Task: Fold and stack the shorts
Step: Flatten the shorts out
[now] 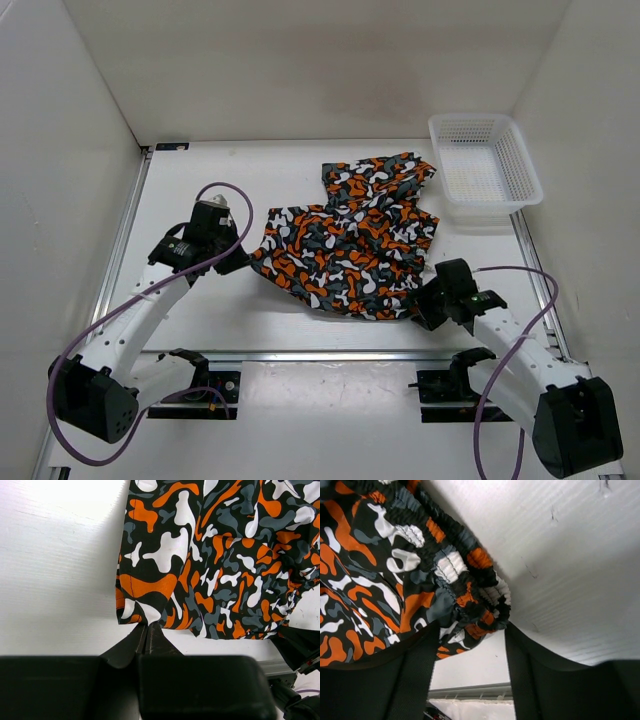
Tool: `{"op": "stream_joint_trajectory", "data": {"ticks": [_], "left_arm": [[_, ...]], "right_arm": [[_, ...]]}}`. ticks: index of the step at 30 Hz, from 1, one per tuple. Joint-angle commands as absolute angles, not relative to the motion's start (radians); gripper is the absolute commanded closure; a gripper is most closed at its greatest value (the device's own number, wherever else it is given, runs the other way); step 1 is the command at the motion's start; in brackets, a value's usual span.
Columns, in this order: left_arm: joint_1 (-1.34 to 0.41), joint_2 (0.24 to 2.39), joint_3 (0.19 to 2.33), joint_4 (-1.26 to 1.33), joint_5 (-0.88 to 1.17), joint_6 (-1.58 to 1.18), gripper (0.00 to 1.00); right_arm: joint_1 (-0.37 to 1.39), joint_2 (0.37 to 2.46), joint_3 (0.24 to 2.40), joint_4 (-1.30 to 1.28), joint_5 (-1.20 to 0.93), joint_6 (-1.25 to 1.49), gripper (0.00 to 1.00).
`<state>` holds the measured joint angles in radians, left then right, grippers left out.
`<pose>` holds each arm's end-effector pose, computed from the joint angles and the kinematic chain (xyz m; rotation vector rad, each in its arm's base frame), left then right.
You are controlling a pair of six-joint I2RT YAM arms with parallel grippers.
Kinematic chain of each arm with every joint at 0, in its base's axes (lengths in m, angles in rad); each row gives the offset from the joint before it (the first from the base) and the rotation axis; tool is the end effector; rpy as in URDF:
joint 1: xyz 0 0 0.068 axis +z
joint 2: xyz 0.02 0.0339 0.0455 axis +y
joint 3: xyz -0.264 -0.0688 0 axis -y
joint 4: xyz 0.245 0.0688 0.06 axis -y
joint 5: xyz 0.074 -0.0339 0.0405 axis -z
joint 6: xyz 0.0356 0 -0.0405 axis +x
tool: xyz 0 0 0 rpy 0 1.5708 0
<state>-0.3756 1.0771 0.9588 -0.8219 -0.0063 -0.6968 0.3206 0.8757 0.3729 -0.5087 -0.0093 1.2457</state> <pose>0.1953 -0.0768 0.2881 -0.4127 2.5311 -0.4204 0.1448 0.0484 0.1579 1.2006 2.4158 0.5555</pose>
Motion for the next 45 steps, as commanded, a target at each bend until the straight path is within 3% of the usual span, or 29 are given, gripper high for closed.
{"op": "stream_joint_trajectory", "data": {"ticks": [1,3,4,7,10,14,20,25,30,38,45], "left_arm": [[-0.38,1.051,0.991,-0.804,-0.018,-0.699,0.9],[-0.38,1.051,0.991,-0.804,-0.028,-0.699,0.9],[-0.38,1.042,0.991,-0.804,-0.028,-0.699,0.9],[-0.39,1.042,0.991,-0.804,-0.028,-0.699,0.9],[-0.39,1.042,1.035,-0.804,-0.038,-0.699,0.9],[-0.371,1.075,1.213,-0.869,-0.061,-0.66,0.9],[-0.371,1.101,1.731,-1.06,-0.153,-0.601,0.9],[-0.371,1.03,2.021,-1.06,-0.164,-0.548,0.9],[-0.371,0.953,2.143,-1.06,-0.173,-0.517,0.9],[-0.371,0.903,2.388,-1.109,-0.224,-0.463,0.9],[-0.371,0.936,2.379,-1.083,-0.236,-0.434,0.9]], "right_arm": [[0.318,0.909,0.396,-0.44,0.032,1.25,0.47],[0.318,0.929,0.396,-0.43,0.041,1.241,0.56],[0.318,0.939,0.396,-0.43,0.041,1.241,0.72],[0.318,0.951,0.457,-0.437,0.081,1.207,1.0],[0.296,0.916,0.54,-0.5,0.129,1.137,1.0],[0.232,0.891,0.815,-0.587,0.181,0.99,1.0],[0.204,0.847,1.23,-0.656,0.193,0.688,1.0],[0.204,0.824,1.586,-0.675,0.118,0.475,1.0],[0.204,0.833,1.863,-0.725,0.045,0.403,1.0],[0.204,0.815,2.063,-0.744,0.002,0.403,1.0],[0.204,0.815,1.99,-0.753,0.011,0.425,1.0]]}}
